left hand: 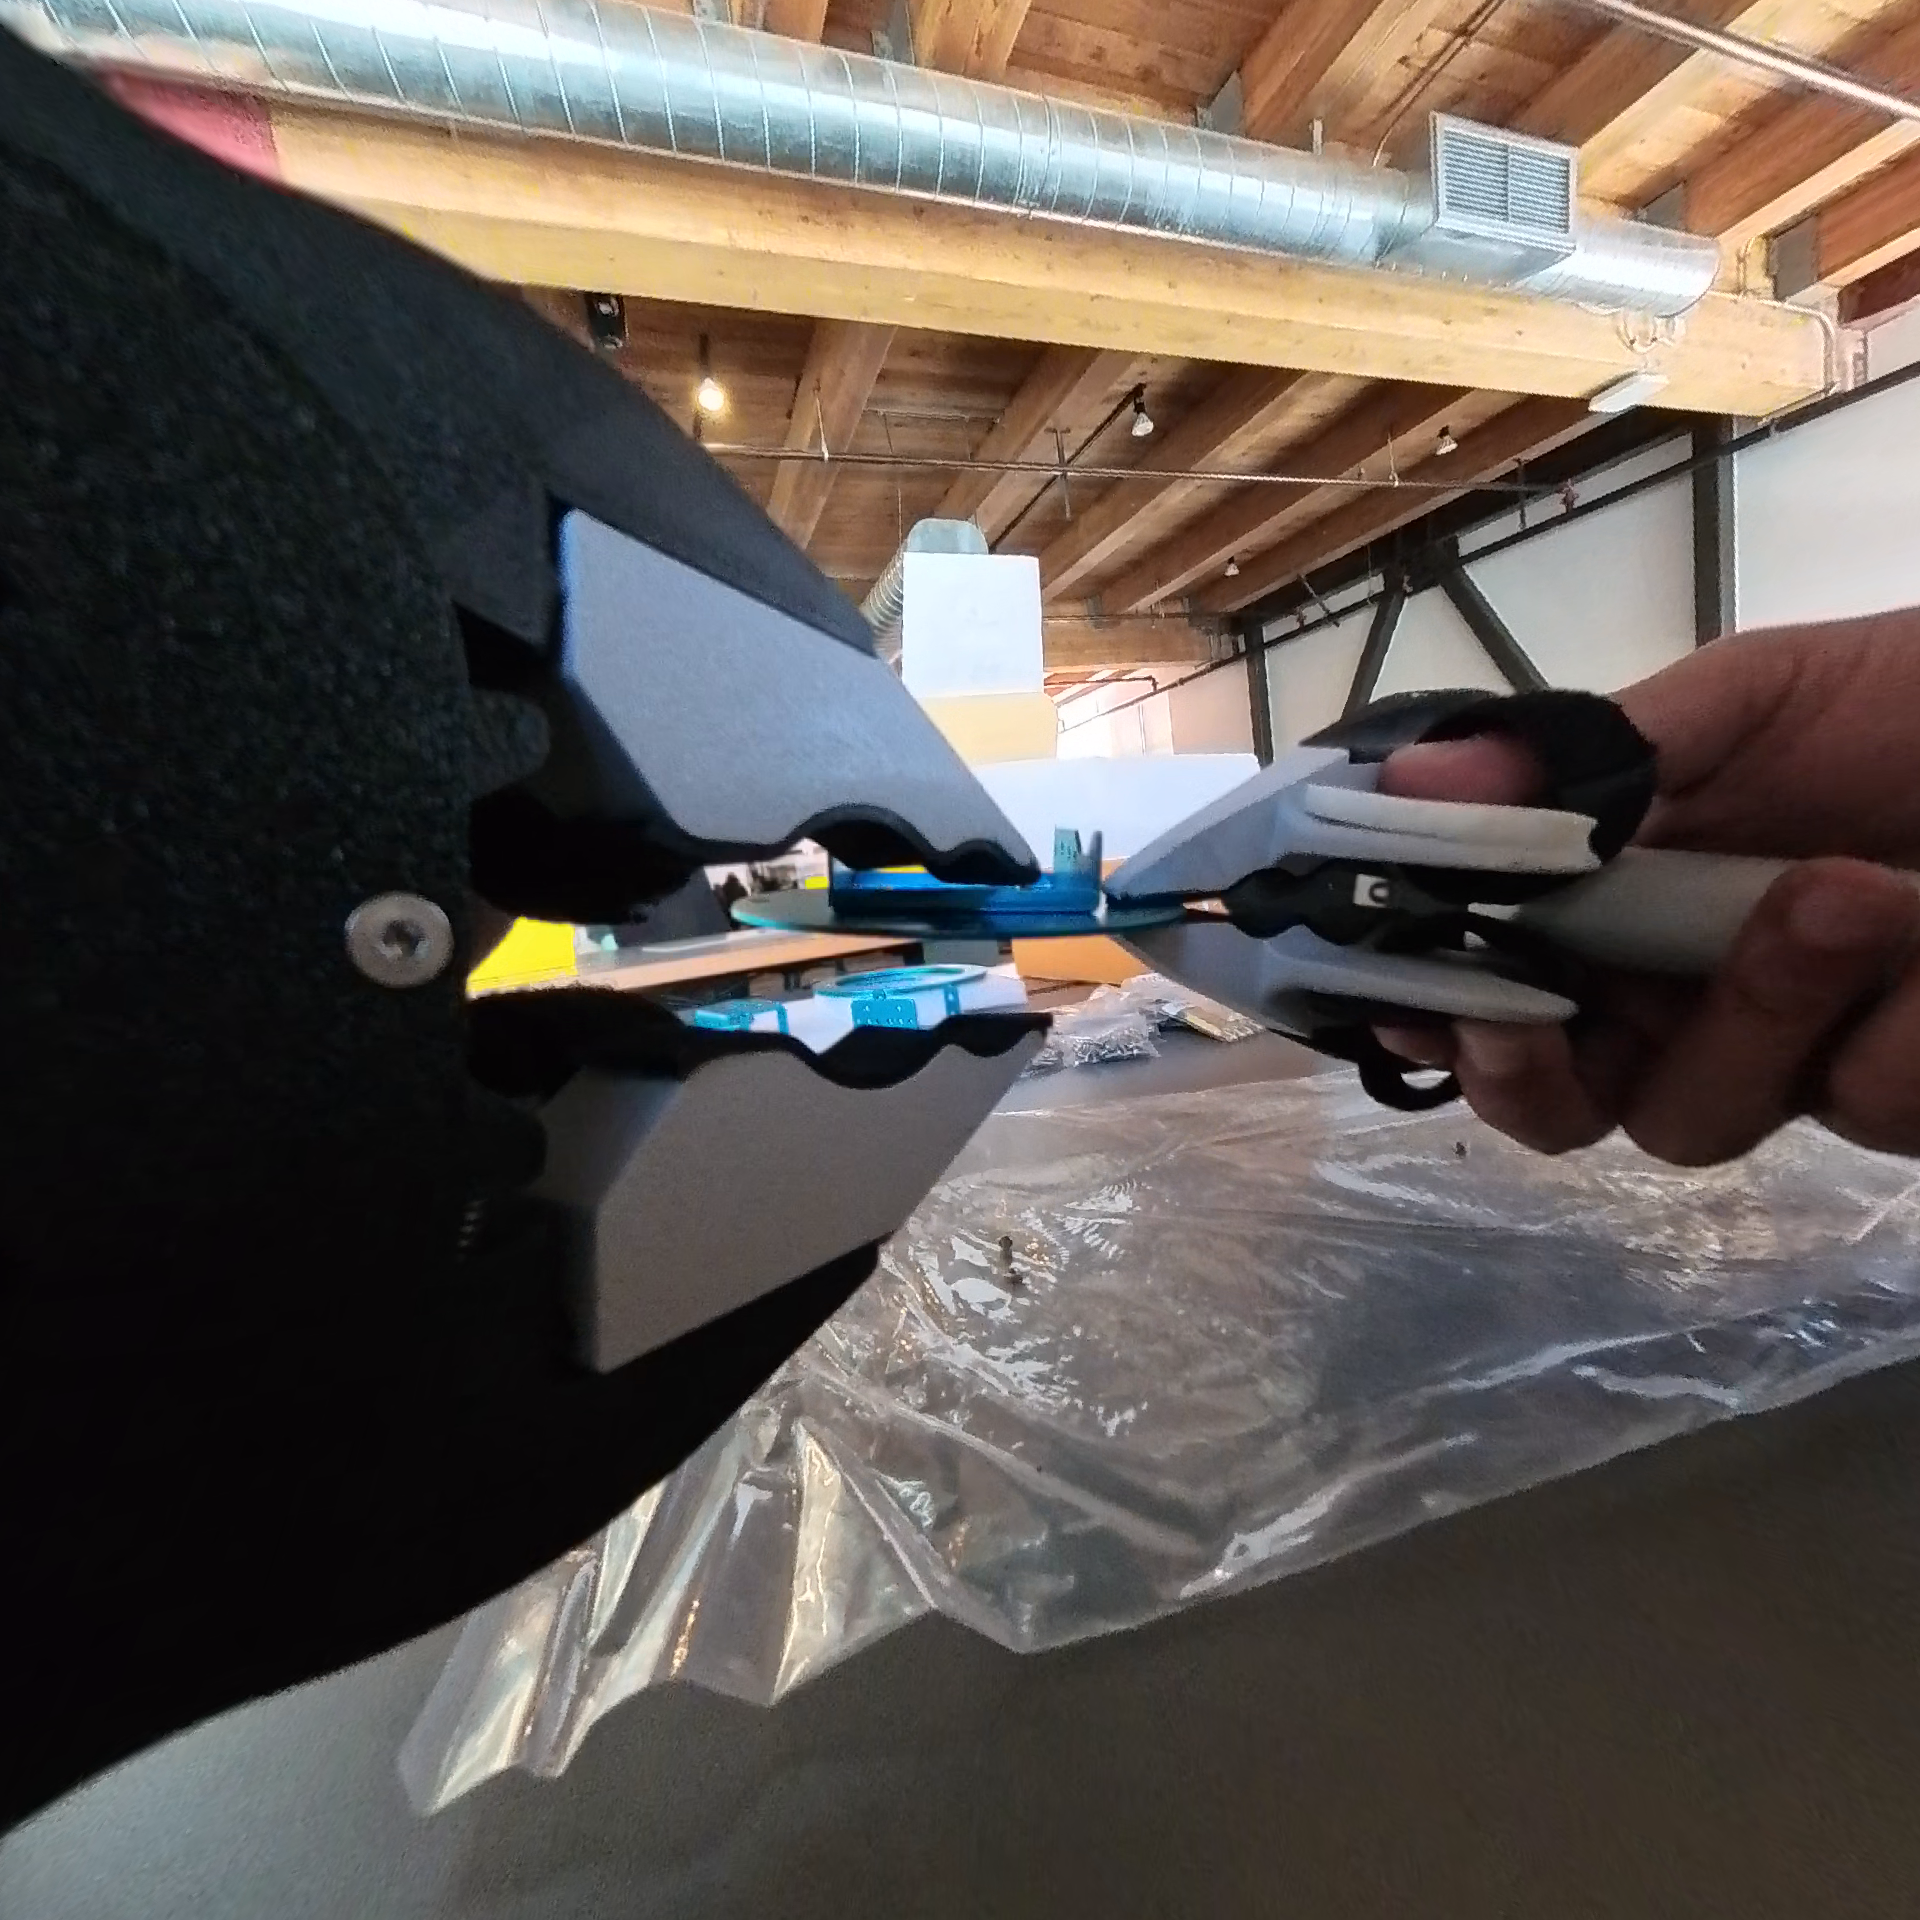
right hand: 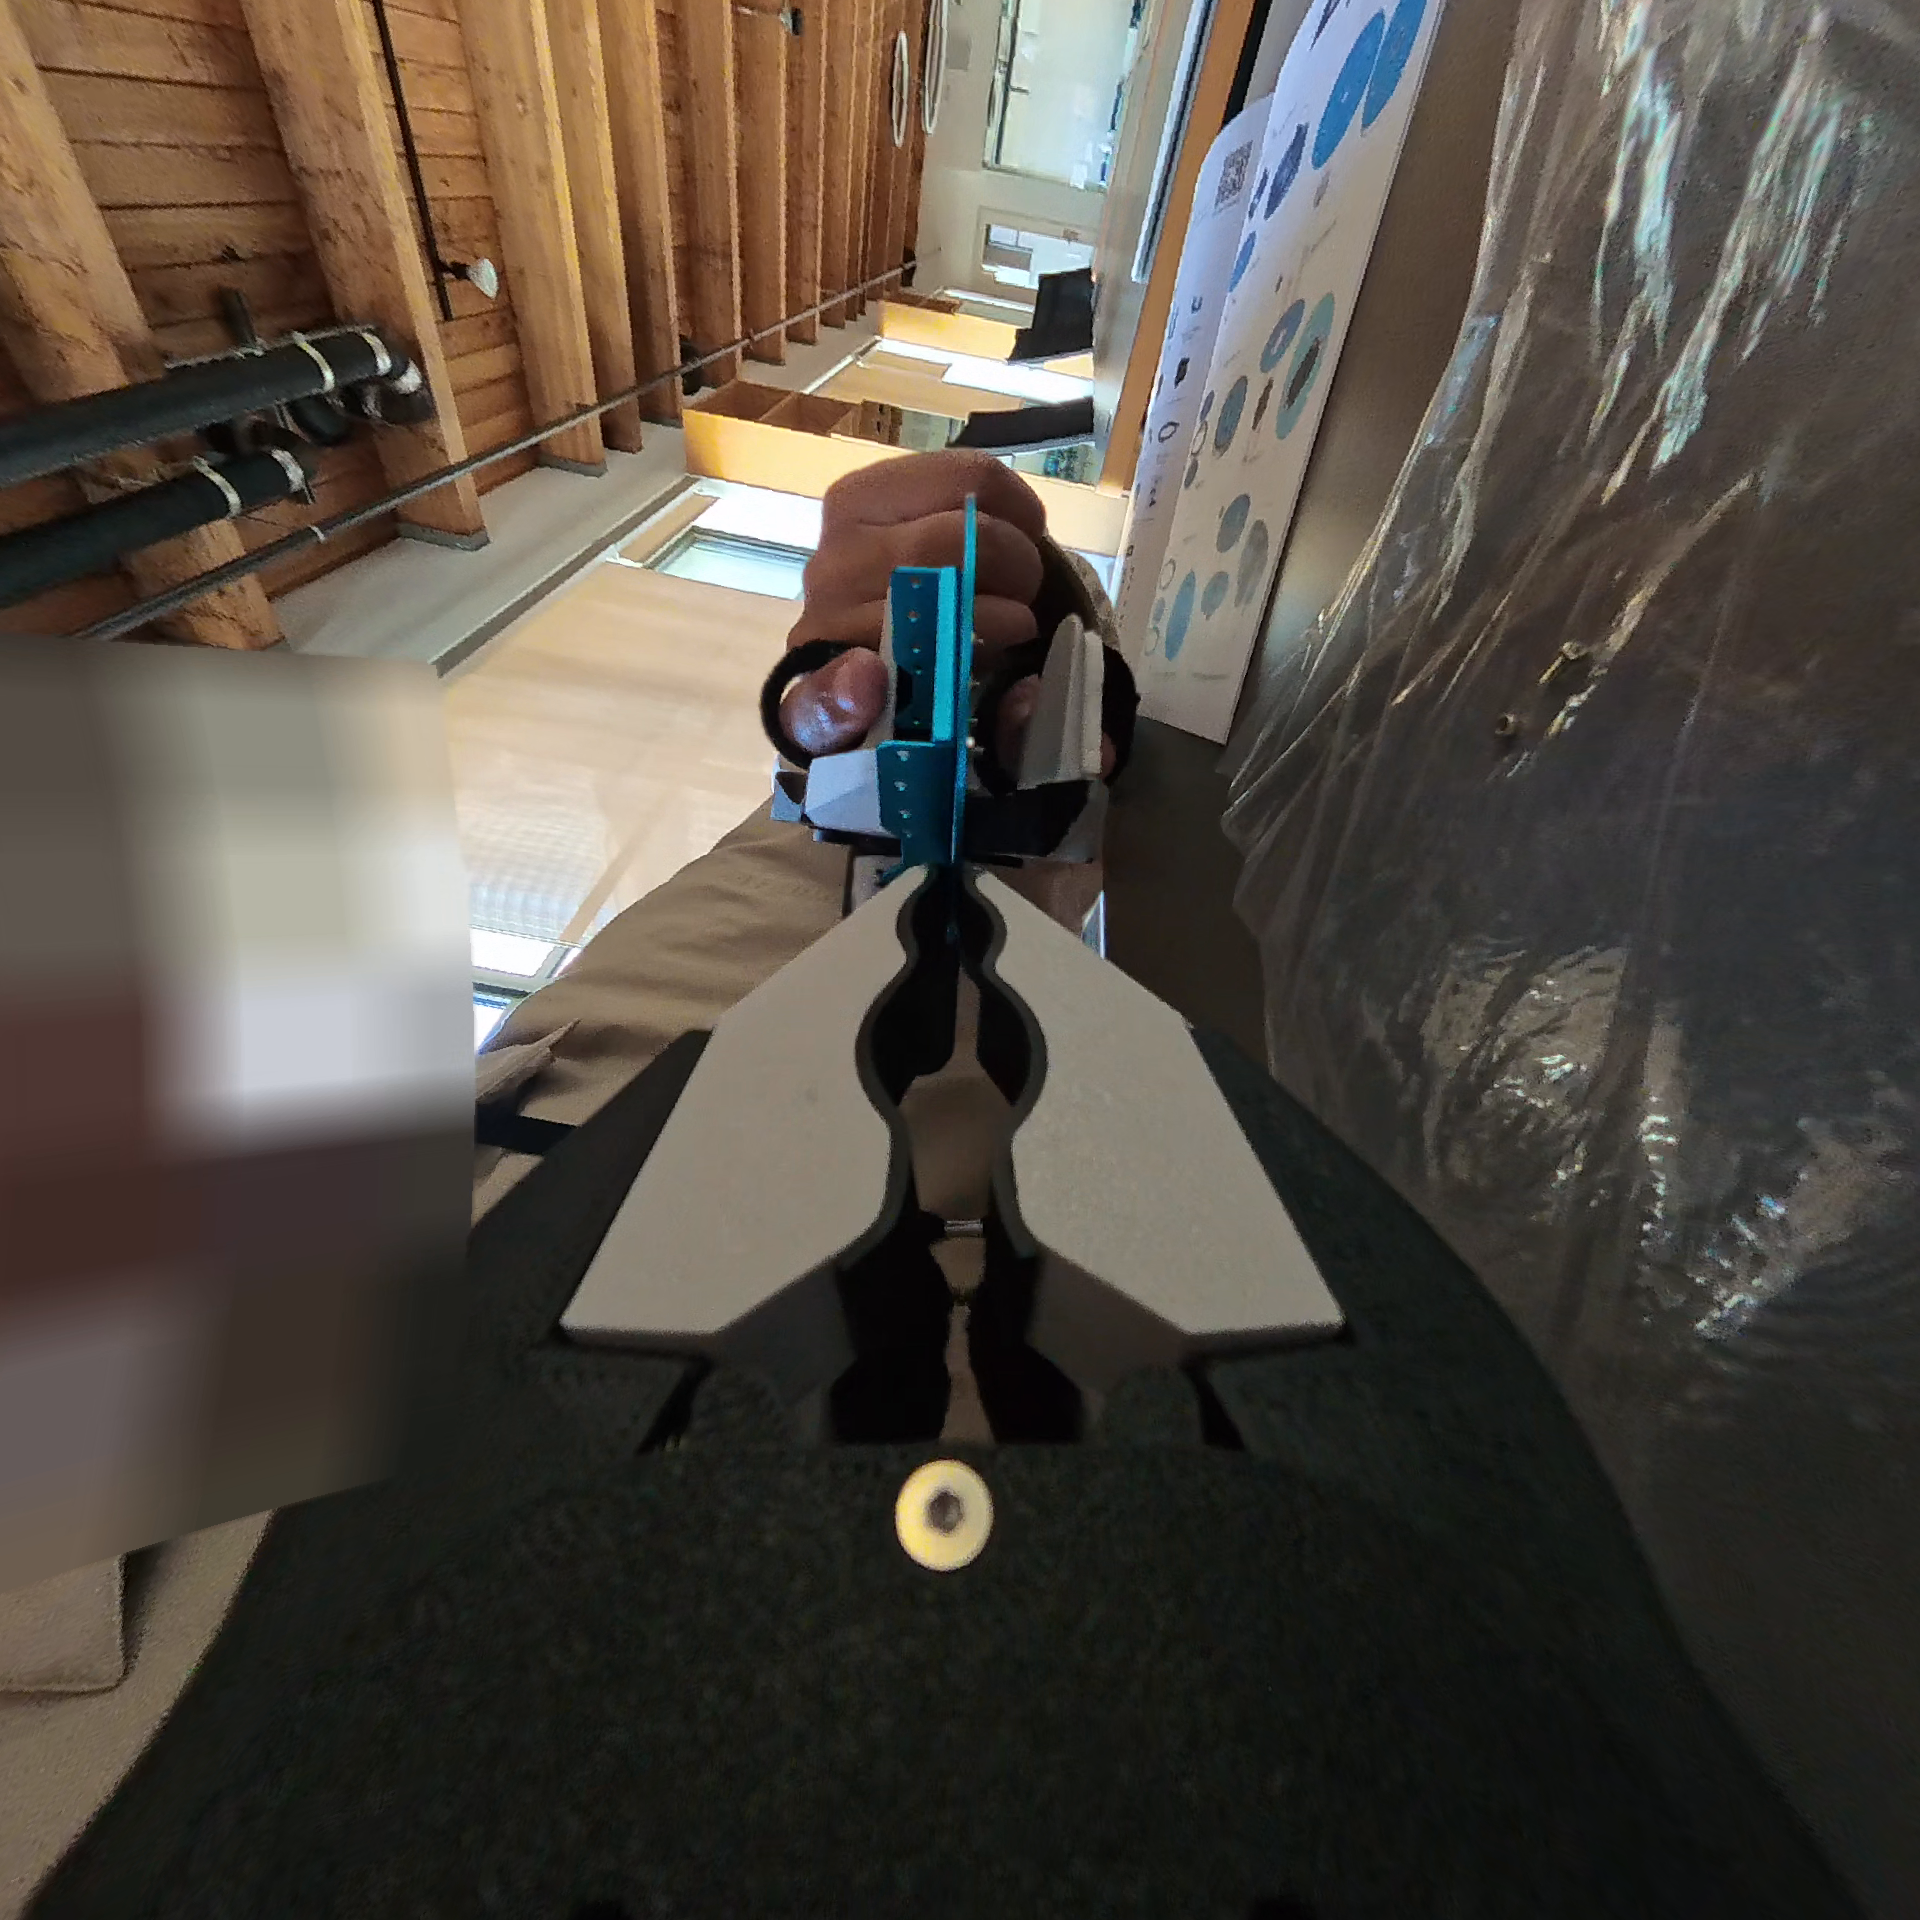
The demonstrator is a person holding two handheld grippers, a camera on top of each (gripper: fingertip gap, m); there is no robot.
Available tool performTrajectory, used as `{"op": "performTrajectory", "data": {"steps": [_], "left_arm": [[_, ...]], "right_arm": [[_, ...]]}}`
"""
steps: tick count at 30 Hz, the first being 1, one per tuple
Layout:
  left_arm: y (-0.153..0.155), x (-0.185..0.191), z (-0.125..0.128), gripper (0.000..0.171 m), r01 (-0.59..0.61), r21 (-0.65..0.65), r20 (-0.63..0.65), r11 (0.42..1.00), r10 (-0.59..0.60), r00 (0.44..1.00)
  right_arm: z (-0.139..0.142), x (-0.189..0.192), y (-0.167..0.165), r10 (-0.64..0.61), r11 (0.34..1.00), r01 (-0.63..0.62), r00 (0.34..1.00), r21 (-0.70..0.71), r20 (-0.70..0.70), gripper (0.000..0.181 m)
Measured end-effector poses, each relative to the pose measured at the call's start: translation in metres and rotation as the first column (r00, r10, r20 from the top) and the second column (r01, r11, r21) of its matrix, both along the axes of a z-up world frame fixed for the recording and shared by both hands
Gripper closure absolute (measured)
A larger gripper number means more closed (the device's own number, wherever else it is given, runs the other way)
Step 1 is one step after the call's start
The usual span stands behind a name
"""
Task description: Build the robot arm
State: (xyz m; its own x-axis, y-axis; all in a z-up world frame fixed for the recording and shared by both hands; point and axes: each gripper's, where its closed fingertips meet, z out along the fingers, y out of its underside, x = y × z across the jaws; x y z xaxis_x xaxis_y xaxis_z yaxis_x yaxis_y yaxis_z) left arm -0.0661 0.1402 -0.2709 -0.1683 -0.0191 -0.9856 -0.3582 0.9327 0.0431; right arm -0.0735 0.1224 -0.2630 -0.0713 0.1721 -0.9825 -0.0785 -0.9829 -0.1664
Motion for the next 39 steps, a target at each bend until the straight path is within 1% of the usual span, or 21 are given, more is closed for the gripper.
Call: {"op": "performTrajectory", "data": {"steps": [5,10,14,16,18,19,20,21,22,23,24,26,27,28,29,31,34,36,37,38,39], "left_arm": [[-0.001,0.001,0.003,0.166,0.012,-0.019,0.01,1.0,-0.012,1.0],[-0.001,0.001,0.007,0.168,0.011,-0.041,0.025,0.999,-0.01,1.0],[0.0,0.0,0.009,0.169,0.004,-0.073,0.042,0.997,-0.001,0.999],[0.002,0.001,0.01,0.169,-0.014,-0.136,0.062,0.991,0.023,0.998],[0.006,0.0,0.014,0.169,-0.041,-0.237,0.096,0.971,0.065,0.993],[0.01,-0.001,0.017,0.169,-0.058,-0.303,0.114,0.951,0.097,0.989],[0.015,-0.003,0.02,0.168,-0.076,-0.396,0.129,0.915,0.137,0.982],[0.02,-0.004,0.022,0.168,-0.089,-0.512,0.137,0.855,0.183,0.974],[0.022,-0.004,0.025,0.168,-0.085,-0.635,0.143,0.768,0.224,0.964],[0.023,-0.004,0.029,0.168,-0.061,-0.757,0.146,0.651,0.259,0.955],[0.022,-0.003,0.034,0.168,-0.026,-0.862,0.14,0.506,0.287,0.948],[0.02,-0.001,0.046,0.168,0.066,-0.971,0.14,0.229,0.325,0.935],[0.019,0.0,0.051,0.168,0.105,-0.987,0.139,0.118,0.334,0.932],[0.016,0.001,0.056,0.168,0.14,-0.99,0.141,0.028,0.336,0.931],[0.013,0.002,0.06,0.168,0.17,-0.984,0.145,-0.044,0.337,0.93],[0.007,0.005,0.065,0.168,0.206,-0.966,0.145,-0.155,0.333,0.931],[-0.003,0.009,0.071,0.168,0.254,-0.917,0.151,-0.309,0.319,0.936],[-0.01,0.011,0.074,0.168,0.271,-0.882,0.157,-0.386,0.301,0.94],[-0.013,0.012,0.075,0.168,0.282,-0.866,0.164,-0.413,0.299,0.94],[-0.015,0.013,0.077,0.168,0.294,-0.848,0.171,-0.441,0.297,0.939],[-0.016,0.014,0.078,0.168,0.303,-0.829,0.176,-0.47,0.295,0.939]], "right_arm": [[-0.003,0.0,-0.002,0.027,1.0,-0.028,0.999,0.009,0.042,0.181],[0.001,0.0,-0.002,0.034,0.999,-0.034,0.999,0.018,0.031,0.18],[0.003,-0.001,-0.001,0.019,0.998,-0.023,0.998,0.062,0.057,0.178],[0.005,0.001,0.002,-0.003,0.995,-0.004,0.998,0.1,0.07,0.175],[0.01,0.01,0.008,-0.038,0.989,0.028,0.997,0.143,0.069,0.163],[0.016,0.017,0.013,-0.067,0.985,0.057,0.996,0.165,0.054,0.159],[0.023,0.025,0.018,-0.101,0.977,0.094,0.994,0.192,0.032,0.158],[0.029,0.032,0.022,-0.135,0.965,0.127,0.991,0.228,0.022,0.159],[0.033,0.038,0.025,-0.162,0.951,0.148,0.986,0.27,0.03,0.16],[0.034,0.043,0.027,-0.184,0.936,0.159,0.982,0.315,0.05,0.161],[0.036,0.045,0.029,-0.202,0.917,0.164,0.977,0.364,0.068,0.162],[0.039,0.046,0.03,-0.227,0.879,0.163,0.969,0.448,0.093,0.162],[0.039,0.044,0.03,-0.23,0.864,0.151,0.967,0.48,0.11,0.163],[0.038,0.041,0.029,-0.229,0.852,0.135,0.965,0.506,0.128,0.162],[0.035,0.038,0.027,-0.228,0.842,0.121,0.963,0.525,0.144,0.163],[0.036,0.034,0.024,-0.223,0.827,0.116,0.966,0.55,0.133,0.162],[0.051,0.03,0.018,-0.196,0.827,0.153,0.98,0.541,0.023,0.159],[0.057,0.027,0.013,-0.161,0.838,0.155,0.986,0.524,-0.035,0.164],[0.058,0.025,0.009,-0.139,0.842,0.143,0.989,0.521,-0.046,0.168],[0.058,0.022,0.004,-0.104,0.847,0.115,0.993,0.52,-0.049,0.177],[0.058,0.021,0.001,-0.085,0.853,0.1,0.995,0.512,-0.053,0.177]]}}
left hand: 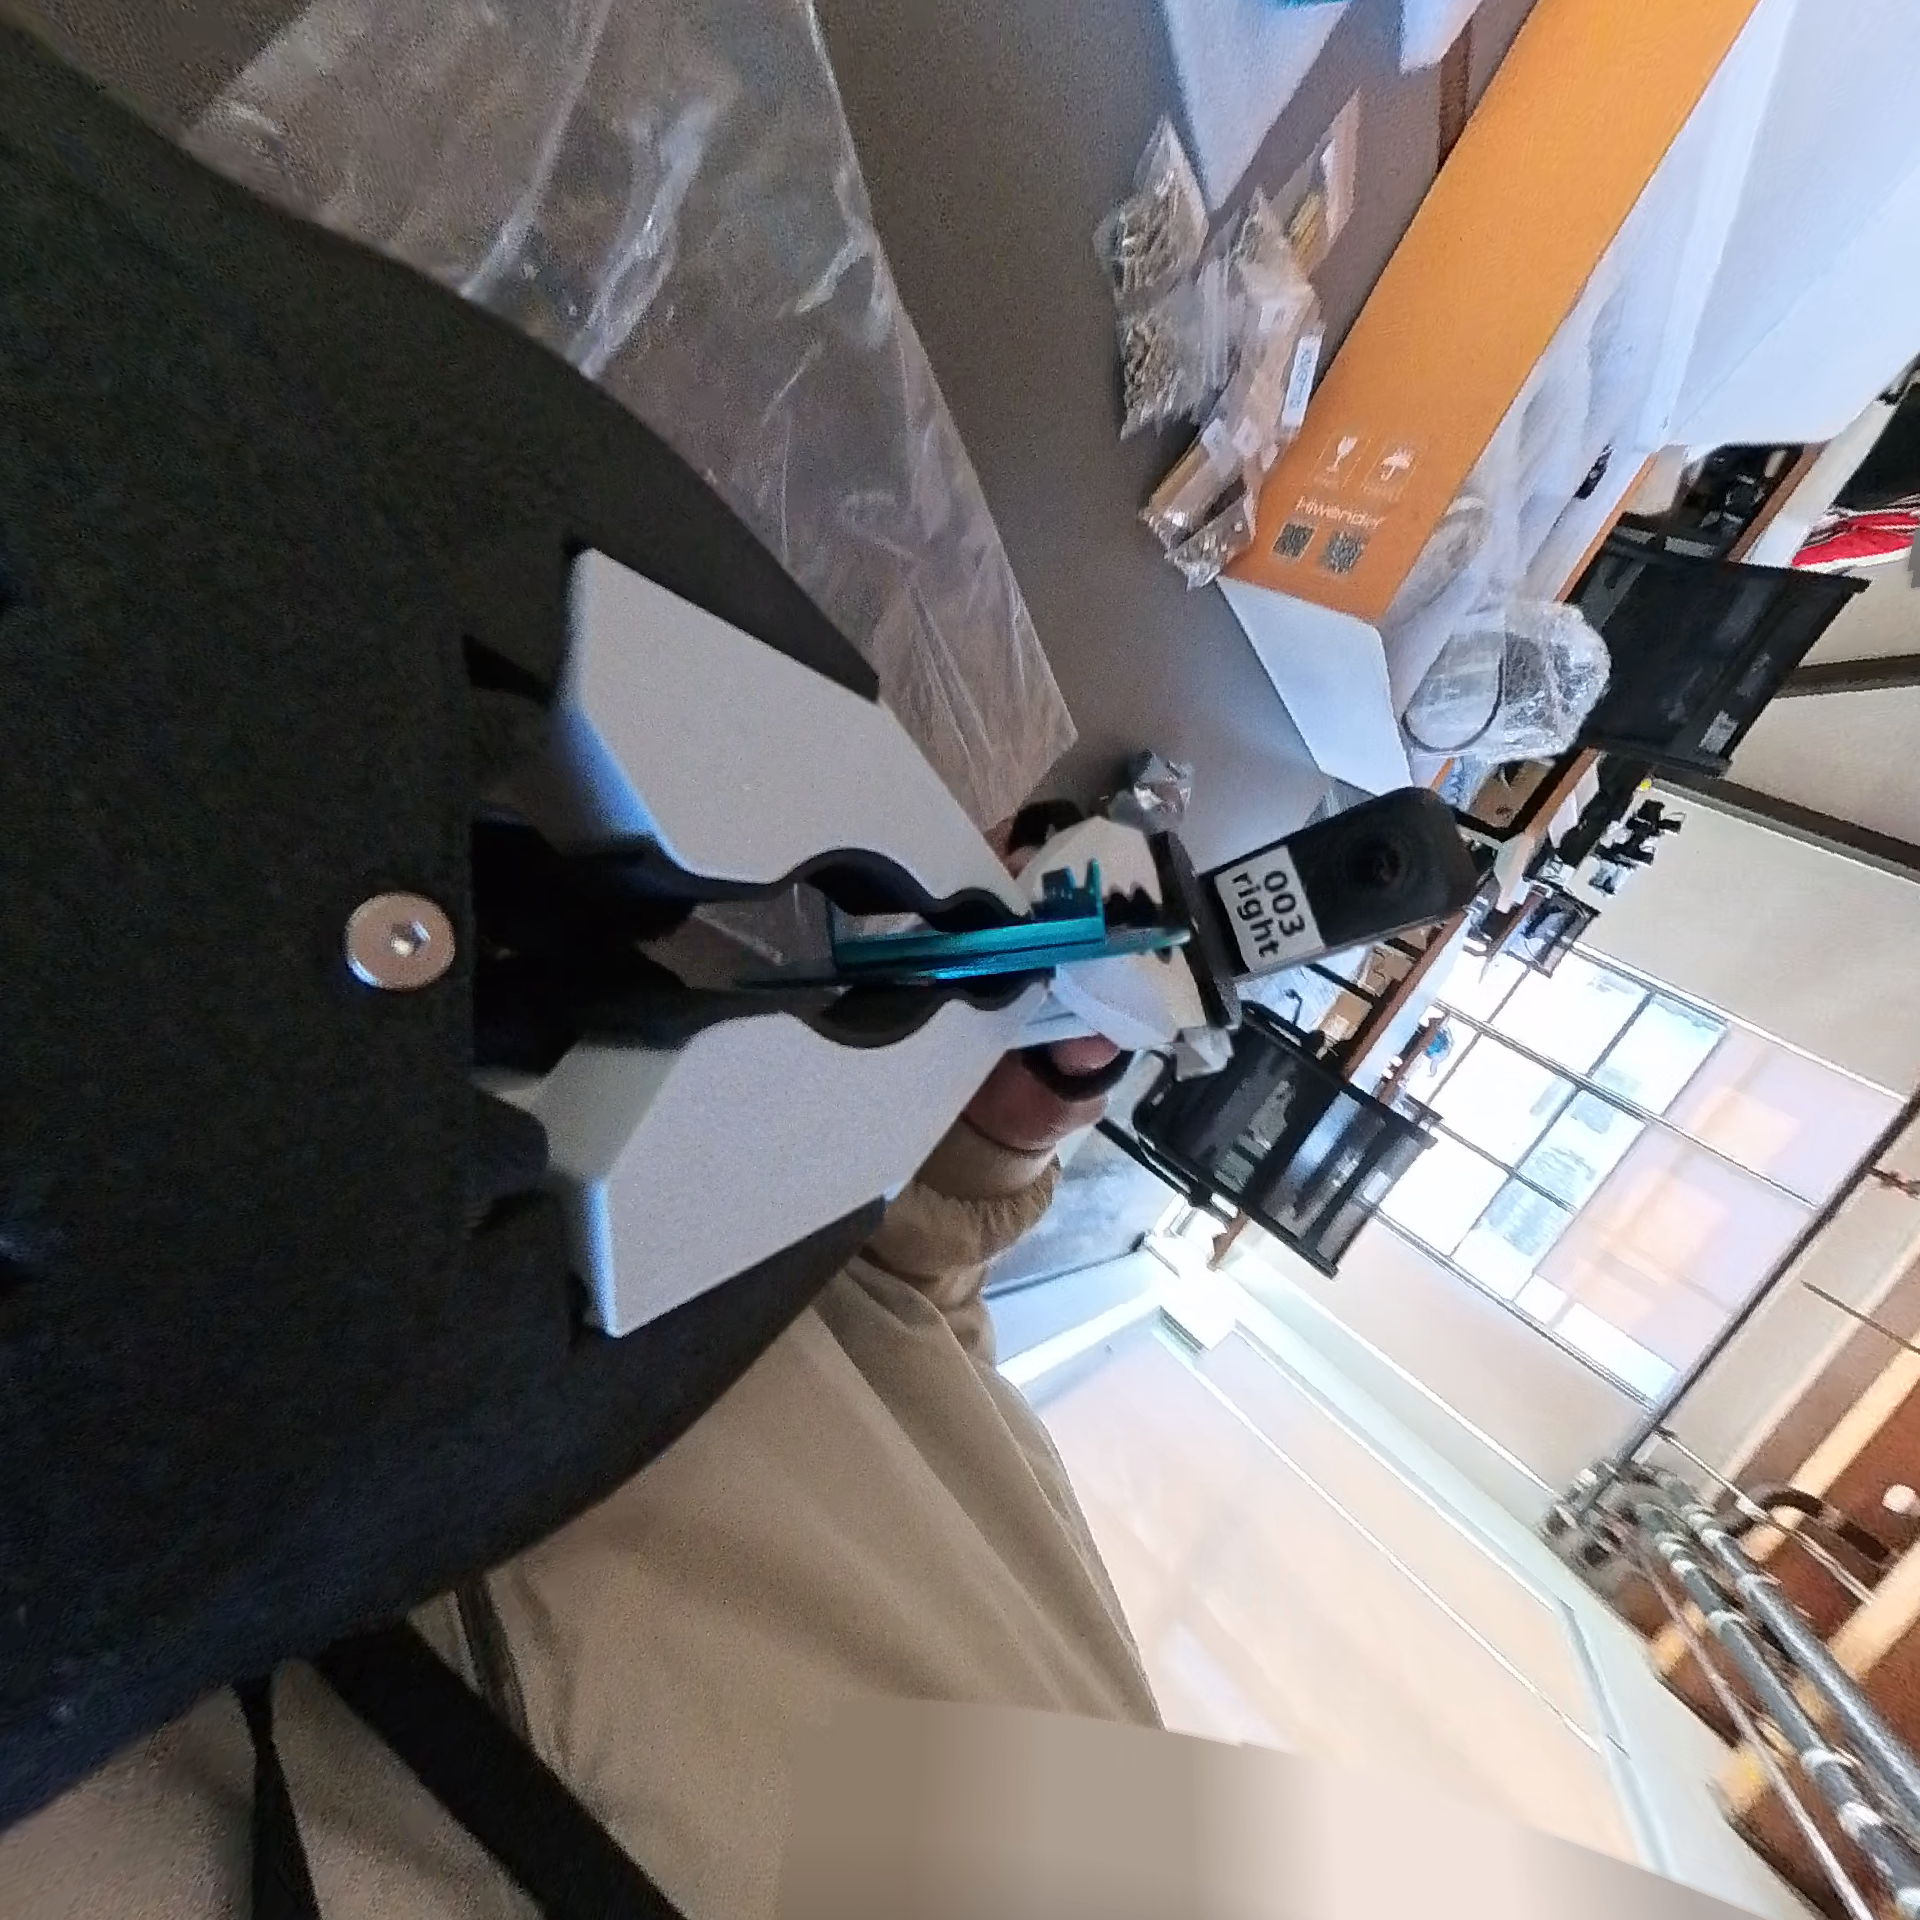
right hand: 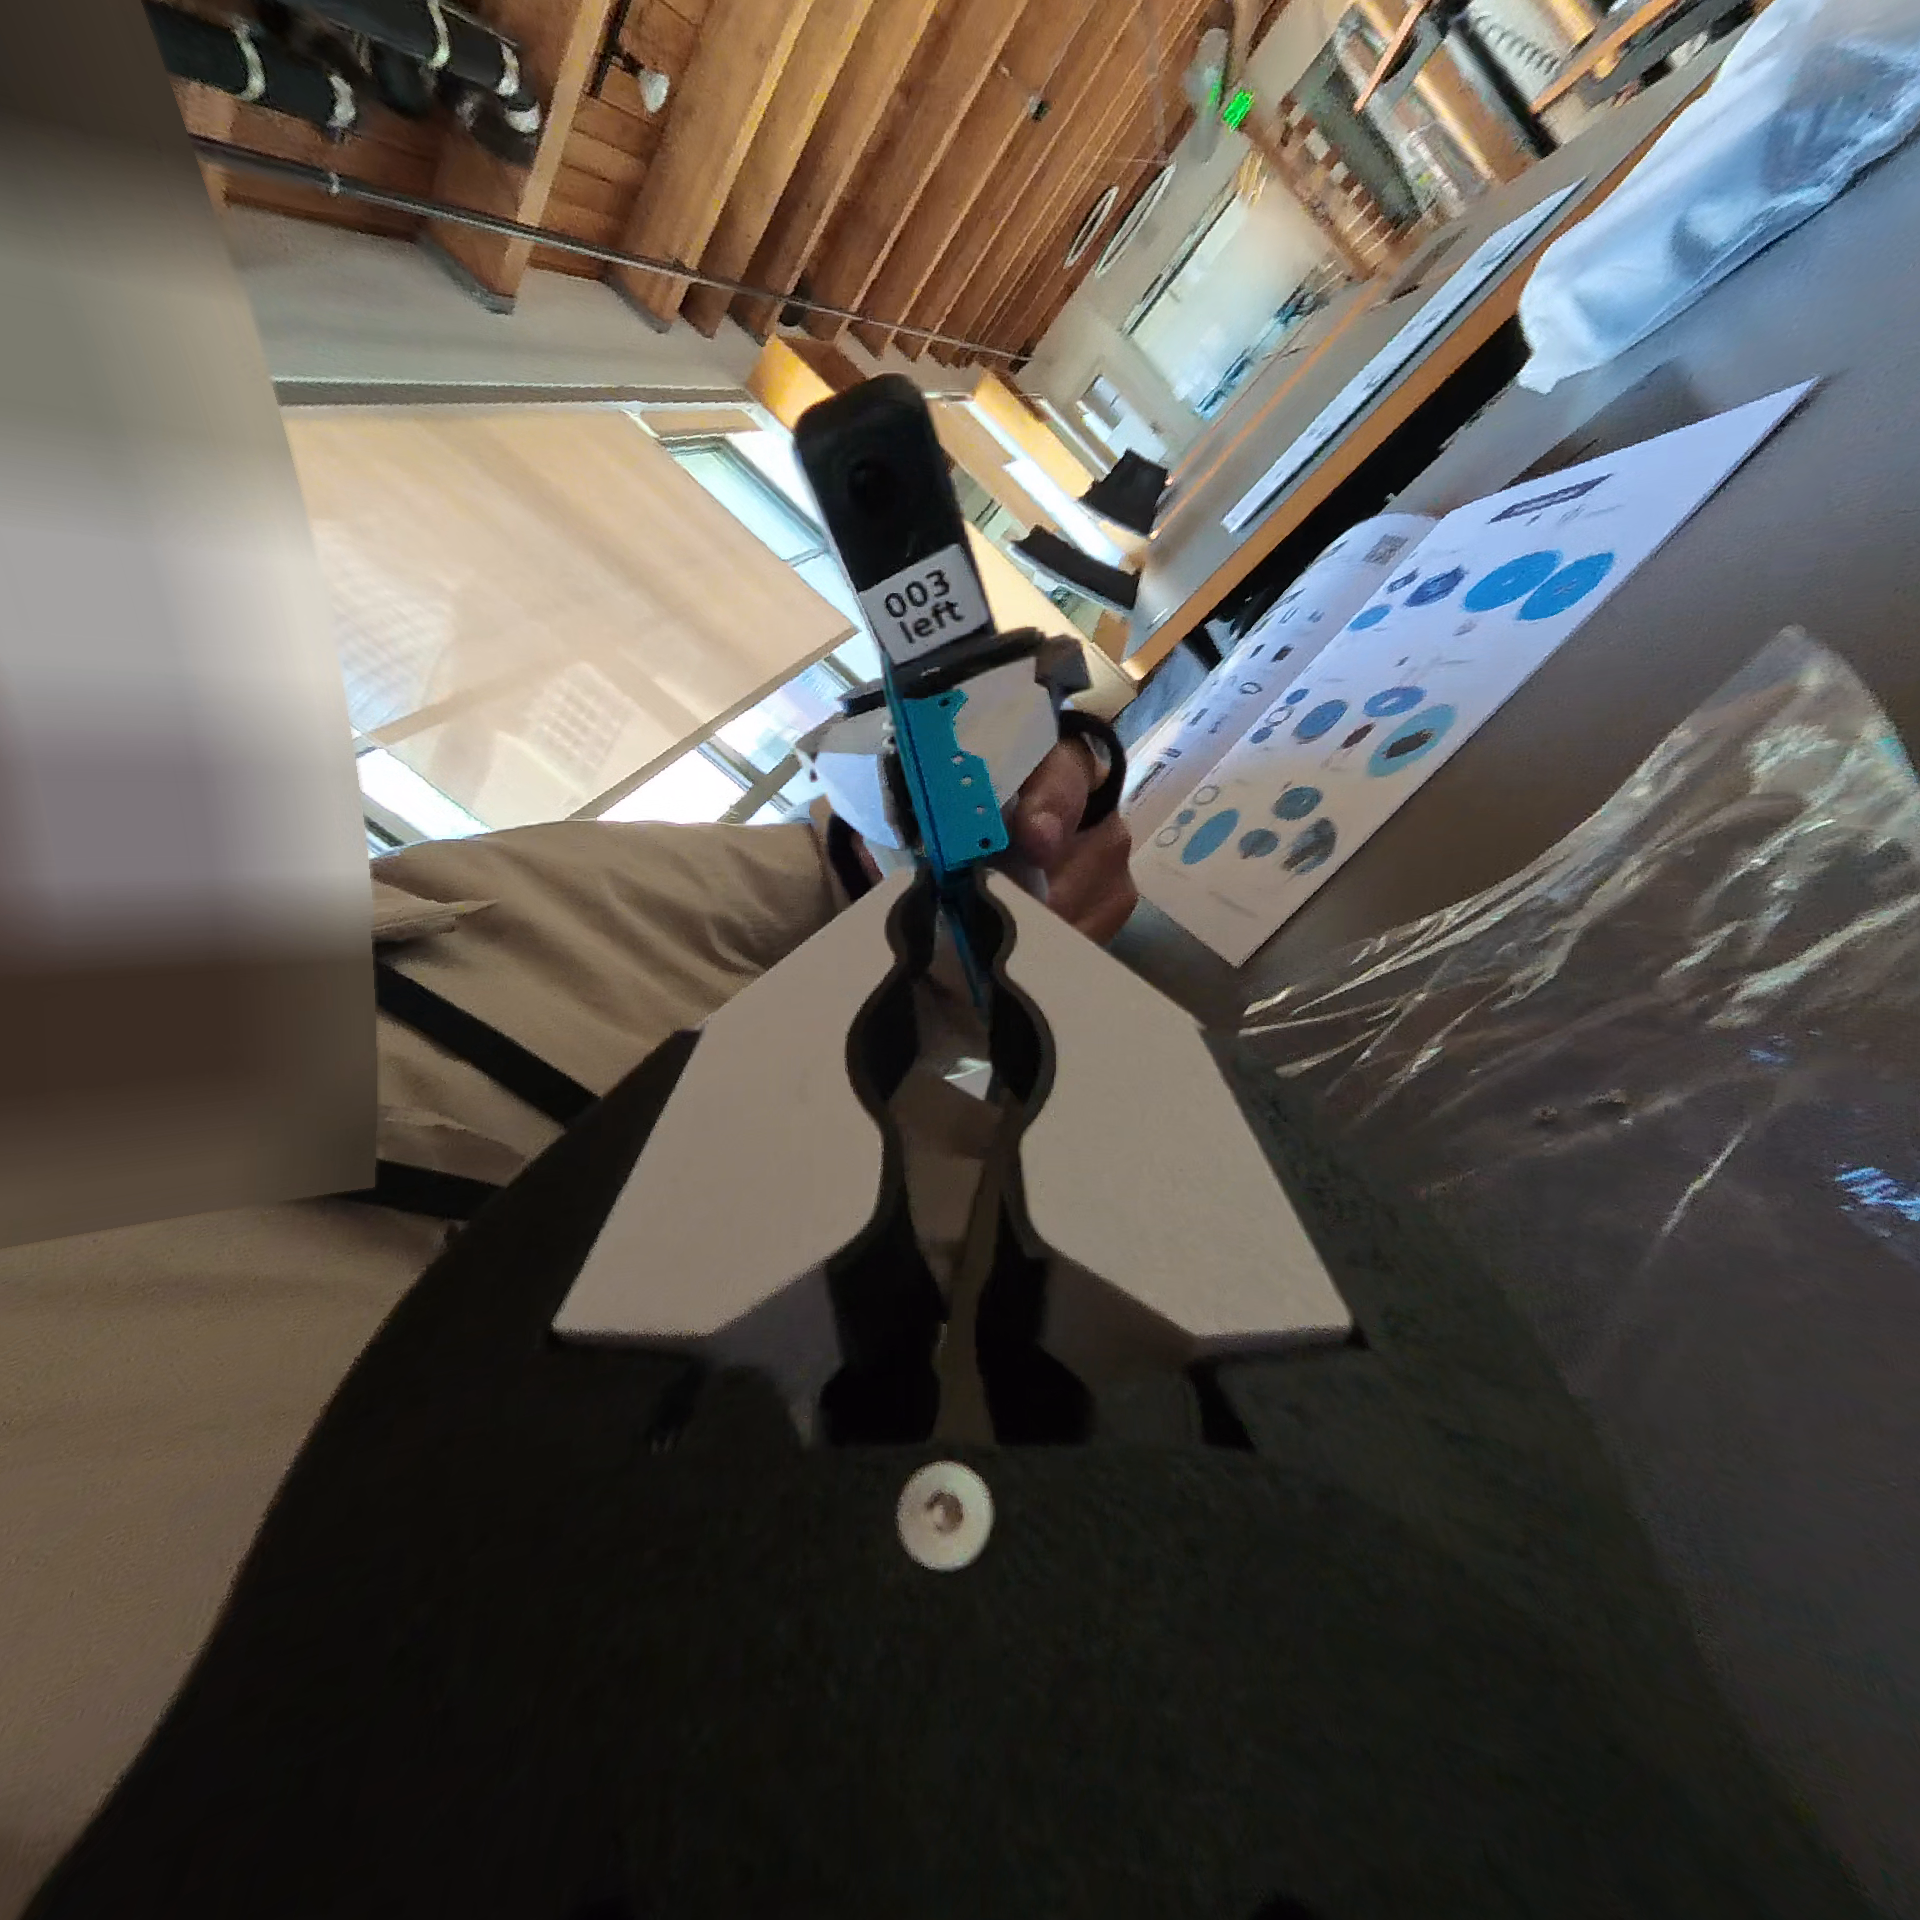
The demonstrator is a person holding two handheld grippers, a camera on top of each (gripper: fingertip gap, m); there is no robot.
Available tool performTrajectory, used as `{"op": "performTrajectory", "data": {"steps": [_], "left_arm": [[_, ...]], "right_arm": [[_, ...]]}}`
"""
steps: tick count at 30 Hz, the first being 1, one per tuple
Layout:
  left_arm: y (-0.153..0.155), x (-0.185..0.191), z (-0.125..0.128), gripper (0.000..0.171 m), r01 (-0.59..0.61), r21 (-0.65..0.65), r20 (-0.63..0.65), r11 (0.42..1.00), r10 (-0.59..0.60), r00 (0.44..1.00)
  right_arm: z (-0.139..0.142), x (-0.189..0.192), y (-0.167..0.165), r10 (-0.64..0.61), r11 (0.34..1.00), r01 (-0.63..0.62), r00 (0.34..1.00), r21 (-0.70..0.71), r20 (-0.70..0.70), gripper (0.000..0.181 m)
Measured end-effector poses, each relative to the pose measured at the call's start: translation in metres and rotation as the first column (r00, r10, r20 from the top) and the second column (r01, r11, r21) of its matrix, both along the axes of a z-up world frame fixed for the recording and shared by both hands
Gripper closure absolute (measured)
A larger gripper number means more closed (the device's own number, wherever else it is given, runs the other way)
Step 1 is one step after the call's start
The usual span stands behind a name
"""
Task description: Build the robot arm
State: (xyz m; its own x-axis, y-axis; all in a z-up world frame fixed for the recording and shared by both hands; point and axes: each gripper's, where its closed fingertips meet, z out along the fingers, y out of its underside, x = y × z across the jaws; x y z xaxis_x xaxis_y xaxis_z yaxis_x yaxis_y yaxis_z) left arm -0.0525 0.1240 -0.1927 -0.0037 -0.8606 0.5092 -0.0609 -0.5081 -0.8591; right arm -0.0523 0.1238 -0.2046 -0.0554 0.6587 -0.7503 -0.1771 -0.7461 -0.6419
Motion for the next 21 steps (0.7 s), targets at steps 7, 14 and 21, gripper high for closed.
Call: {"op": "performTrajectory", "data": {"steps": [7,14,21], "left_arm": [[0.003,0.0,-0.01,0.167,0.0,-0.07,-0.014,0.998,-0.001,1.0],[0.003,0.0,-0.01,0.167,0.033,0.111,-0.106,0.993,-0.022,0.994],[-0.025,-0.002,0.02,0.168,0.205,0.686,-0.214,0.698,-0.077,0.974]], "right_arm": [[-0.009,0.0,0.002,0.023,0.994,-0.021,1.0,-0.103,0.015,0.179],[-0.009,-0.002,0.004,0.002,1.0,-0.003,0.999,-0.031,-0.037,0.178],[0.023,-0.004,-0.018,-0.13,0.822,0.09,0.991,0.563,0.032,0.178]]}}
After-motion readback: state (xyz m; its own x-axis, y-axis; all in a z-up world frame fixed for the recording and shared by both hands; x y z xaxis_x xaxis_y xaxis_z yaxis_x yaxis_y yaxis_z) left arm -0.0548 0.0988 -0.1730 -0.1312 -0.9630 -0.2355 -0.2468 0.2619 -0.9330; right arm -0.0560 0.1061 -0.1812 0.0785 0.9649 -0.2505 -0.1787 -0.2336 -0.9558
